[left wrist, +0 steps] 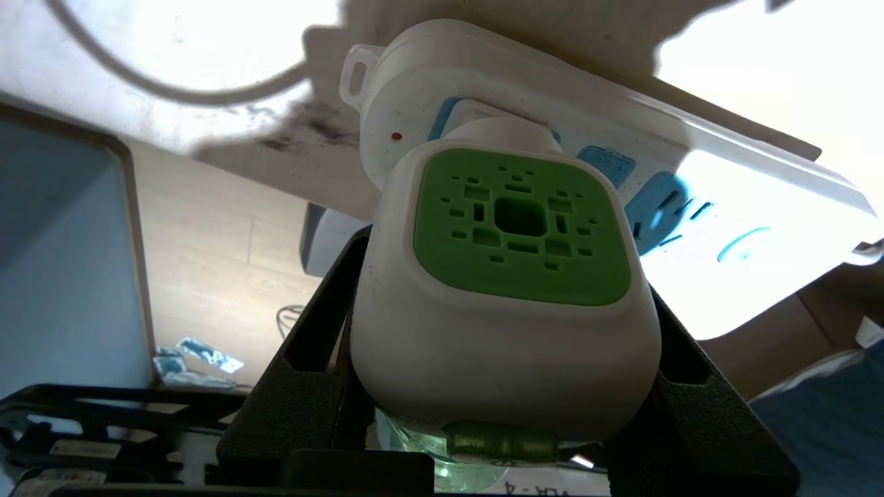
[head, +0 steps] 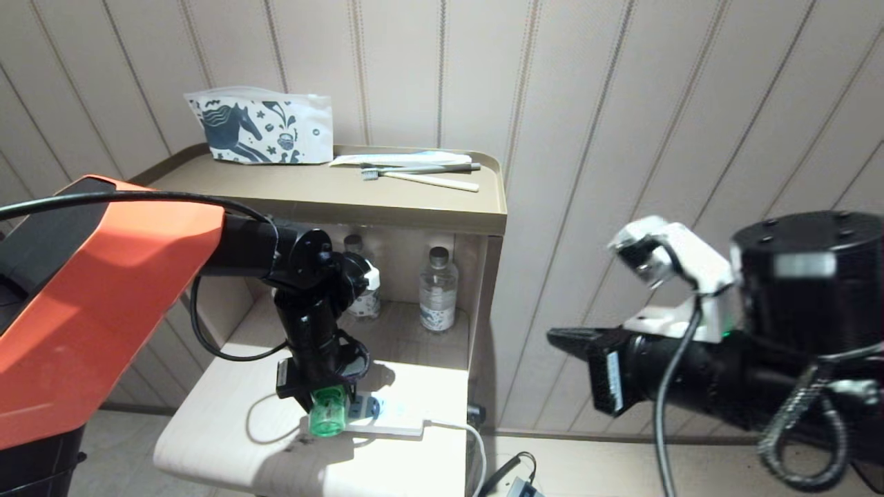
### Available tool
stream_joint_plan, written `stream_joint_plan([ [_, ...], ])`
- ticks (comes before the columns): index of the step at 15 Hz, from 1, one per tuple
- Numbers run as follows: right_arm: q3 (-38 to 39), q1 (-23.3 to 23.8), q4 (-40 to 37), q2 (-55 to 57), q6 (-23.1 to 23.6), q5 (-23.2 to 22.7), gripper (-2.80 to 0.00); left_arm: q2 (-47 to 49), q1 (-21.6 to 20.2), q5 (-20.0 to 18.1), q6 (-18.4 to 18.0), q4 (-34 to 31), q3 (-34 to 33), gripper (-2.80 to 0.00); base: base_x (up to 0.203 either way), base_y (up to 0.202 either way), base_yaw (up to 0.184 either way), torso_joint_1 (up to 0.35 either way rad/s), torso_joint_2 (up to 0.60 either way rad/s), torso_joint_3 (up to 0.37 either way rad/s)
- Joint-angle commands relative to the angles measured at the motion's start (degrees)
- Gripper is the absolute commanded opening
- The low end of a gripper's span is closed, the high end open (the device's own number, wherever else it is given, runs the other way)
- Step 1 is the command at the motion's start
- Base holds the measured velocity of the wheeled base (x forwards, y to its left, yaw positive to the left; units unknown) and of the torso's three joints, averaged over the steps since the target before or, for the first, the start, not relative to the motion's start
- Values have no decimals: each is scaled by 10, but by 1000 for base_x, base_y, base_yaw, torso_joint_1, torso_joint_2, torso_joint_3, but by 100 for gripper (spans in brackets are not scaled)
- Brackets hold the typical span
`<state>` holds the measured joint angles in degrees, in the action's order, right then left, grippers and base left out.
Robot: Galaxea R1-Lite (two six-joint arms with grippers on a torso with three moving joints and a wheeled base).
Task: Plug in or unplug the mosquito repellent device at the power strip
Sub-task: Hold the socket with your right hand and unplug it with your left hand
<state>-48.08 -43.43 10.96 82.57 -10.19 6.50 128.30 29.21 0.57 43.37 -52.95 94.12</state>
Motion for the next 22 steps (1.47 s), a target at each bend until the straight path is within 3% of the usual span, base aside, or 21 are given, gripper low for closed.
stream_joint_plan([
  [1, -7, -33, 4, 116, 0, -9, -280, 4, 1, -1, 3, 6, -5, -280, 0, 0, 0, 0, 0, 0],
  [6, -55, -60, 34, 285, 0, -70, -280, 15, 1, 0, 2, 9, -2, -280, 0, 0, 0, 0, 0, 0],
  [16, -188, -67, 40, 447, 11, -71, -280, 8, 2, 0, 2, 8, -17, -280, 0, 0, 0, 0, 0, 0],
  [22, -207, -66, 39, 473, 12, -70, -280, 5, 3, 1, 2, 8, -17, -280, 0, 0, 0, 0, 0, 0],
])
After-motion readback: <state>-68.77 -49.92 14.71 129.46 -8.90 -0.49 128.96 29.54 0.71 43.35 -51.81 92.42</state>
